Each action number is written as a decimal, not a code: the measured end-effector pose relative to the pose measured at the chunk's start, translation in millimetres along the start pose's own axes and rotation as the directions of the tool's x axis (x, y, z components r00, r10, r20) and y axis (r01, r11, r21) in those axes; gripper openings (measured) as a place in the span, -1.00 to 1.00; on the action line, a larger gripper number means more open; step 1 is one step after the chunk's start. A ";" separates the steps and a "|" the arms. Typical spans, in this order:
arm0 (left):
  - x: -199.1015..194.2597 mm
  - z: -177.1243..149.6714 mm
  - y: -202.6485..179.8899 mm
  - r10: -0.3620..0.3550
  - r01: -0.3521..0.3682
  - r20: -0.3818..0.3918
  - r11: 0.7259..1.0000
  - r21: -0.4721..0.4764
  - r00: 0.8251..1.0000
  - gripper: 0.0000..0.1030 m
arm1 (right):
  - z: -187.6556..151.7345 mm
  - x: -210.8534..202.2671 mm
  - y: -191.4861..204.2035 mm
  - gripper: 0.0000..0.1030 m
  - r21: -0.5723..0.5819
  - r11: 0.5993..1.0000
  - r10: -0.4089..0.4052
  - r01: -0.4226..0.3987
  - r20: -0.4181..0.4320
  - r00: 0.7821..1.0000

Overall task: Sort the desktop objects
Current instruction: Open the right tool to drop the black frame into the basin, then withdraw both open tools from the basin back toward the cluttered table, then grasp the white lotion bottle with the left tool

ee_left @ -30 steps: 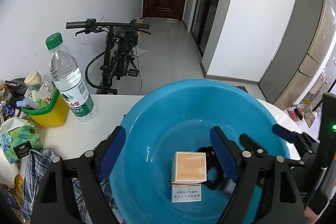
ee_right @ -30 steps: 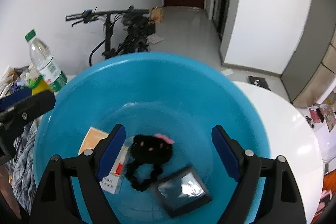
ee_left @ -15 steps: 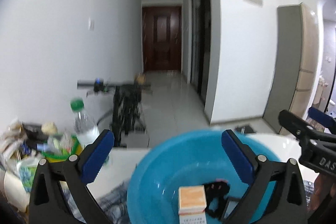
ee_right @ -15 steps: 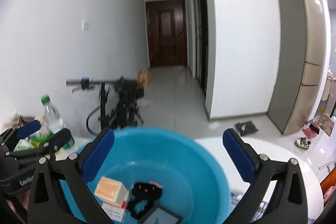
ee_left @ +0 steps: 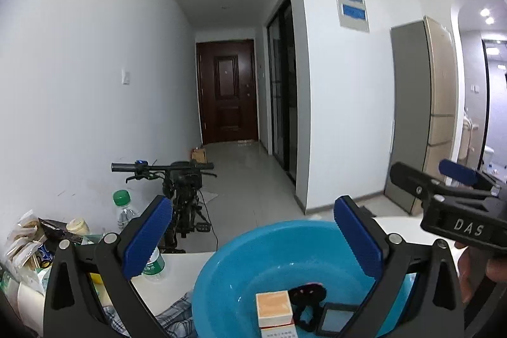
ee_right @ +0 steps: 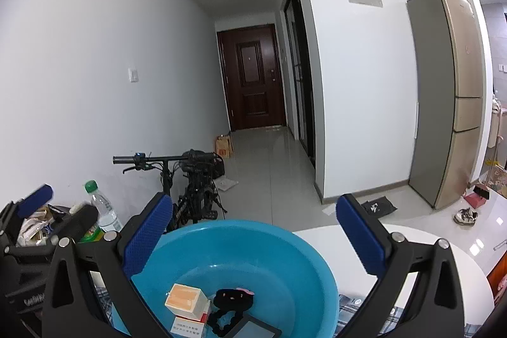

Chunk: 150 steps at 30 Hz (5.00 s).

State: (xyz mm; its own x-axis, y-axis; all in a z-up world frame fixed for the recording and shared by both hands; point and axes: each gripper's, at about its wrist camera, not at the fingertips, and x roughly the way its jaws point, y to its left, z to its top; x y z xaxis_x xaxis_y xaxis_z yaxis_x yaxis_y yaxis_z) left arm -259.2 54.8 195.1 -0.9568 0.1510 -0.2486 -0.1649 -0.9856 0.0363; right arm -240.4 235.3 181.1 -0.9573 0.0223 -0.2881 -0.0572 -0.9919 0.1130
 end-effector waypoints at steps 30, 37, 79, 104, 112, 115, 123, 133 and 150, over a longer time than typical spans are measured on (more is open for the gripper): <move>-165.2 -6.4 23.4 -0.057 0.064 0.073 0.994 -0.093 0.996 1.00 | 3.1 -168.5 33.0 1.00 -0.031 0.989 0.146 -0.145 0.375 0.915; -187.1 -24.4 33.0 -0.004 0.005 0.008 0.991 -0.134 1.000 1.00 | 2.5 -155.4 39.0 1.00 -0.028 0.986 0.165 -0.165 0.311 0.936; -237.5 -249.6 -13.7 -0.127 0.146 -0.352 0.989 0.027 0.927 1.00 | -235.7 -240.8 24.4 1.00 -0.162 0.971 0.130 -0.175 -0.255 0.958; -167.0 -275.4 -63.1 -0.493 0.668 -0.566 0.730 0.144 0.661 -0.12 | -254.3 -216.9 -36.5 1.00 0.065 0.993 0.111 -0.095 -0.334 0.936; -189.4 -279.5 -57.2 -0.428 0.589 -0.551 0.794 0.150 0.717 -0.18 | -262.4 -209.0 -44.3 1.00 0.107 0.990 0.126 -0.093 -0.367 0.922; -195.7 -282.9 -59.5 -0.398 0.572 -0.554 0.800 0.180 0.731 -0.18 | -264.1 -206.4 -45.4 1.00 0.123 0.988 0.137 -0.098 -0.373 0.917; -182.7 -282.7 -70.8 -0.397 0.562 -0.543 0.809 0.174 0.740 0.31 | -263.5 -210.9 -47.5 1.00 0.129 0.987 0.135 -0.093 -0.375 0.917; -168.7 -284.5 -72.9 -0.371 0.541 -0.635 0.836 0.089 0.678 -0.19 | -268.9 -206.3 -59.9 1.00 0.177 0.981 0.145 -0.080 -0.391 0.909; -187.0 -267.9 -47.3 -0.195 0.284 -0.516 0.954 0.098 0.834 -0.19 | -264.5 -196.0 -44.8 1.00 0.123 0.987 0.140 -0.102 -0.352 0.925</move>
State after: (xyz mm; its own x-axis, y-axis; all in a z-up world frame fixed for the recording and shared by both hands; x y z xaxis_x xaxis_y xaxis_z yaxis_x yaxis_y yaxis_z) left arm -8.3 52.9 -19.4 -0.6420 0.2794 -0.7139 -0.4526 -0.8898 0.0588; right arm 24.8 242.4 -19.0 -0.7941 -0.1620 -0.5859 0.0069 -0.9662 0.2578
